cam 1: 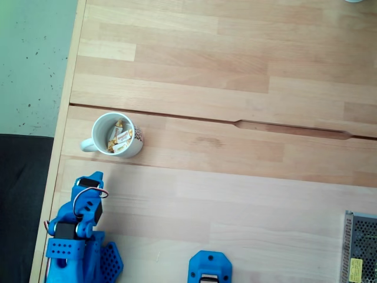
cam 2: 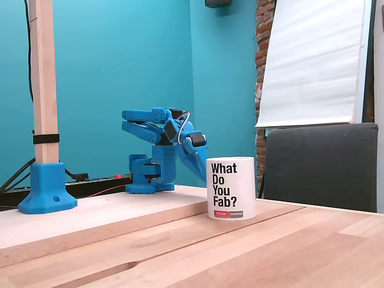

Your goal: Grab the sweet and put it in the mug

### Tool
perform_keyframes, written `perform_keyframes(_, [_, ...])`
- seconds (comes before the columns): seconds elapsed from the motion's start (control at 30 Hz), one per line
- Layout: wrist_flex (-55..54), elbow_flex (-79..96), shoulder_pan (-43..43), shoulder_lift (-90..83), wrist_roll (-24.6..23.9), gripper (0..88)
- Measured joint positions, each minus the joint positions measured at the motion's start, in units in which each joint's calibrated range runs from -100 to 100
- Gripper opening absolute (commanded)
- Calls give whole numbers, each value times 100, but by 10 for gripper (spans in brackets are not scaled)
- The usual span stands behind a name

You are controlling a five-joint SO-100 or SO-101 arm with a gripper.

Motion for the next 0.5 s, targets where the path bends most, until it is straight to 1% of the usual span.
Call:
perform_keyframes(0.33, [-8, 735, 0, -1771, 78, 12])
perform_keyframes(0.5, [146, 789, 0, -2234, 78, 12])
